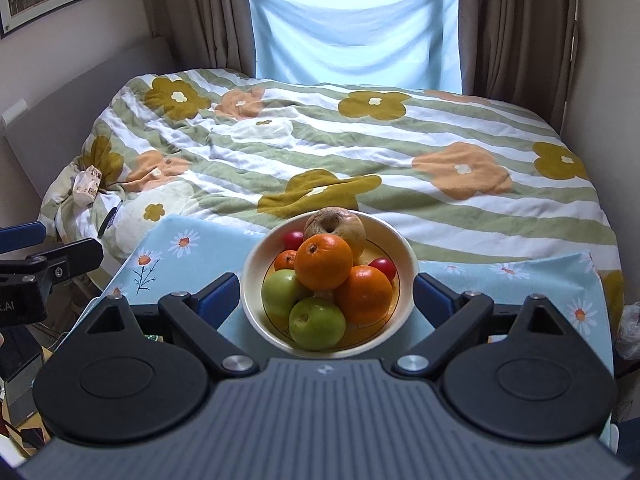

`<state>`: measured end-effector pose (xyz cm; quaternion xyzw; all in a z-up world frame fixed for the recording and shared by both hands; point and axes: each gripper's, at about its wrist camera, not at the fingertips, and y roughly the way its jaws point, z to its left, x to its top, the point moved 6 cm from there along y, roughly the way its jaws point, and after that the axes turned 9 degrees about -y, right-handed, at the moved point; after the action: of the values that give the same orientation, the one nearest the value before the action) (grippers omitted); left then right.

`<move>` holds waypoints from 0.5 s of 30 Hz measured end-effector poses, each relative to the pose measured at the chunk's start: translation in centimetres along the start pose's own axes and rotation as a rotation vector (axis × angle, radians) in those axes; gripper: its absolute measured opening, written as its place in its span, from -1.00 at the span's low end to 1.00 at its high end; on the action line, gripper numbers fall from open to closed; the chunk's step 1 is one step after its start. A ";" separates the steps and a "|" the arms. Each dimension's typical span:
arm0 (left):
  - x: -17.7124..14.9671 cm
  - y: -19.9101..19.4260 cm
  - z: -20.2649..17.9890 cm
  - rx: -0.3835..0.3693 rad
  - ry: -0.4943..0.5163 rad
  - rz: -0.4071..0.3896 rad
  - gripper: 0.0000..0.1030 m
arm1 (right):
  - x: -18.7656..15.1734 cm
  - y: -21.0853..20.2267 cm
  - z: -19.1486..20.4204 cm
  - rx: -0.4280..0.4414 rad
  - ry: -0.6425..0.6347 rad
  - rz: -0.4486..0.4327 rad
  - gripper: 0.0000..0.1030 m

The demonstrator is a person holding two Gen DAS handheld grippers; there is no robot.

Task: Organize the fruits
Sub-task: 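Move both grippers back toward the kiwi and the last tangerine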

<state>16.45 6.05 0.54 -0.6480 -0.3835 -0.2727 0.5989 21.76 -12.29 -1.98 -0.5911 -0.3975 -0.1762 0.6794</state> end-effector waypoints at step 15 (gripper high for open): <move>-6.4 0.7 3.0 -0.106 0.088 0.113 0.92 | -8.5 -2.3 3.2 -0.103 0.131 0.051 1.00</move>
<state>13.15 7.87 -5.49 -0.6867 -0.3048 -0.2867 0.5945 13.76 -11.83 -6.82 -0.6226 -0.3272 -0.2174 0.6768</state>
